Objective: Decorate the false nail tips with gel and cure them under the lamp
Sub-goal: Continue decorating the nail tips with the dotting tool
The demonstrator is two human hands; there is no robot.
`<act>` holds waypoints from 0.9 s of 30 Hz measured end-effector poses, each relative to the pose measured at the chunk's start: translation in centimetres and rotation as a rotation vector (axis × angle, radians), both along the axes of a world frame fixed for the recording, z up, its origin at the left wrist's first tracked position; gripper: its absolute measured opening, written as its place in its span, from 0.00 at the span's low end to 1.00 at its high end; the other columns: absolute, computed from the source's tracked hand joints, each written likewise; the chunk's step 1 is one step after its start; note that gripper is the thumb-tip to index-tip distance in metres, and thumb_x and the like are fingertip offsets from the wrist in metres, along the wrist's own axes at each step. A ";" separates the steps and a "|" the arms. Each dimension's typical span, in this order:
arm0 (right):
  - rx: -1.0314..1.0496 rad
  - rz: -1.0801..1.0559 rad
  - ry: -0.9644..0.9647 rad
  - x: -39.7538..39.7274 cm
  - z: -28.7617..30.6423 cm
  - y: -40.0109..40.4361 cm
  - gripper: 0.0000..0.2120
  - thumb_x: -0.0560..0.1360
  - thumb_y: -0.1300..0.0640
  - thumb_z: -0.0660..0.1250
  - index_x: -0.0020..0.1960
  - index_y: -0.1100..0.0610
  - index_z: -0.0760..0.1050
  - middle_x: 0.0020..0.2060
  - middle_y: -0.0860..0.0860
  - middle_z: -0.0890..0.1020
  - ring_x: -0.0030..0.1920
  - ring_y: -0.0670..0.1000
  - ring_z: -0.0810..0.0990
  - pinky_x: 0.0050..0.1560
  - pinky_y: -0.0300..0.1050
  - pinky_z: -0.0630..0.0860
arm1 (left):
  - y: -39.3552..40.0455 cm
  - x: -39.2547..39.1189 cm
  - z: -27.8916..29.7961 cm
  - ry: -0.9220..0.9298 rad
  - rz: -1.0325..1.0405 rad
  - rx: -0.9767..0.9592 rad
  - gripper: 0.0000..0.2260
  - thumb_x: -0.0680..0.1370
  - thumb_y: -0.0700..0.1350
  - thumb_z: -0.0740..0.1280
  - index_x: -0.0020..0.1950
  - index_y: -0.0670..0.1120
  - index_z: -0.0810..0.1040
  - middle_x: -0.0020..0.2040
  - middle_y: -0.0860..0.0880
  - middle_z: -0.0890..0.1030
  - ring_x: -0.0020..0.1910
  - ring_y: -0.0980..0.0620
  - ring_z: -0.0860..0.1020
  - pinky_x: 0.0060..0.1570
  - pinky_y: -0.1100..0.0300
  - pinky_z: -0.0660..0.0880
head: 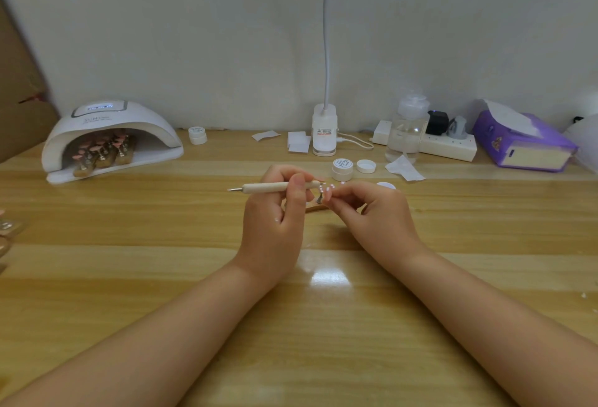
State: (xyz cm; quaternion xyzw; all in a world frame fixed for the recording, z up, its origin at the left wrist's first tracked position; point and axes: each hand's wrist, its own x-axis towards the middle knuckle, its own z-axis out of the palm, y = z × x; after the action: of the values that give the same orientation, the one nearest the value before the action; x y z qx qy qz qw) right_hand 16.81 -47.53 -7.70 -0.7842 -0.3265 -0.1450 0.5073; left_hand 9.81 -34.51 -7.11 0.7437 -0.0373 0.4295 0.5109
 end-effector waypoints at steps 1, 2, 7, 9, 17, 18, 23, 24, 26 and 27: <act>0.003 -0.001 0.000 0.0 0.0 0.0 0.02 0.71 0.56 0.73 0.43 0.53 0.83 0.32 0.41 0.81 0.34 0.38 0.77 0.37 0.28 0.68 | 0.0 0.0 0.0 -0.008 0.001 -0.009 0.08 0.78 0.53 0.56 0.44 0.57 0.73 0.40 0.50 0.81 0.38 0.58 0.79 0.39 0.59 0.76; 0.004 -0.003 0.001 0.0 0.0 0.0 0.02 0.72 0.56 0.72 0.42 0.53 0.83 0.31 0.41 0.81 0.34 0.38 0.77 0.36 0.27 0.68 | 0.0 0.0 0.0 -0.014 0.003 -0.013 0.08 0.78 0.53 0.56 0.44 0.57 0.74 0.40 0.50 0.80 0.38 0.58 0.78 0.39 0.57 0.76; 0.011 -0.006 0.010 0.1 -0.1 0.0 0.02 0.72 0.56 0.72 0.42 0.53 0.83 0.31 0.40 0.80 0.34 0.37 0.77 0.36 0.26 0.67 | 0.0 0.1 0.0 -0.021 0.006 -0.015 0.09 0.79 0.53 0.55 0.45 0.56 0.74 0.41 0.51 0.81 0.39 0.57 0.79 0.40 0.54 0.77; 0.015 -0.008 0.011 0.1 -0.1 0.0 0.02 0.72 0.56 0.72 0.42 0.53 0.83 0.31 0.40 0.80 0.34 0.36 0.77 0.37 0.26 0.67 | 0.0 0.1 0.1 -0.009 0.005 -0.021 0.09 0.79 0.54 0.56 0.44 0.57 0.74 0.40 0.52 0.81 0.38 0.58 0.78 0.40 0.56 0.77; 0.013 -0.002 0.008 0.1 -0.1 0.0 0.01 0.71 0.58 0.73 0.42 0.52 0.83 0.32 0.42 0.81 0.35 0.37 0.77 0.37 0.26 0.68 | -0.1 -0.1 0.0 0.053 -0.005 0.027 0.08 0.79 0.49 0.58 0.42 0.56 0.74 0.38 0.61 0.80 0.38 0.62 0.79 0.38 0.65 0.76; 0.013 -0.002 0.007 0.1 -0.1 0.0 0.02 0.71 0.58 0.73 0.42 0.52 0.83 0.32 0.42 0.81 0.35 0.37 0.77 0.37 0.26 0.68 | -0.1 -0.1 0.0 0.060 -0.004 0.028 0.08 0.79 0.47 0.57 0.42 0.55 0.74 0.38 0.62 0.80 0.38 0.62 0.80 0.39 0.64 0.77; 0.015 -0.003 0.002 0.2 -0.2 -0.1 0.02 0.71 0.58 0.73 0.42 0.52 0.83 0.31 0.40 0.80 0.35 0.38 0.77 0.37 0.26 0.68 | -0.2 -0.1 0.1 0.070 -0.004 0.037 0.09 0.79 0.47 0.57 0.42 0.55 0.74 0.38 0.62 0.80 0.38 0.62 0.80 0.41 0.58 0.79; 0.013 -0.004 0.000 0.2 -0.2 0.0 0.02 0.71 0.58 0.73 0.42 0.52 0.83 0.31 0.41 0.80 0.35 0.38 0.77 0.36 0.26 0.68 | -0.1 -0.1 0.1 0.068 -0.001 0.041 0.09 0.79 0.47 0.57 0.42 0.55 0.74 0.38 0.62 0.80 0.38 0.62 0.80 0.40 0.59 0.78; 0.012 -0.002 0.000 0.2 -0.2 0.0 0.02 0.71 0.58 0.73 0.43 0.52 0.83 0.32 0.42 0.81 0.36 0.40 0.77 0.36 0.27 0.68 | -0.1 0.0 0.1 0.063 0.004 0.049 0.09 0.79 0.46 0.57 0.42 0.55 0.74 0.38 0.62 0.80 0.38 0.63 0.79 0.39 0.65 0.77; 0.014 0.000 -0.001 0.2 -0.2 -0.1 0.02 0.71 0.58 0.73 0.43 0.52 0.83 0.32 0.44 0.82 0.36 0.41 0.78 0.36 0.27 0.69 | -0.1 0.0 0.1 0.062 0.005 0.050 0.09 0.79 0.46 0.57 0.42 0.55 0.74 0.37 0.63 0.80 0.38 0.64 0.79 0.39 0.67 0.76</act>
State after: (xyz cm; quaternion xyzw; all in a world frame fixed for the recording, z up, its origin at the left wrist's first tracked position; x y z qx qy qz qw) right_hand 17.01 -47.59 -7.91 -0.7807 -0.3255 -0.1476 0.5125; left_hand 9.77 -34.64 -7.03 0.7694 -0.0304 0.4064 0.4918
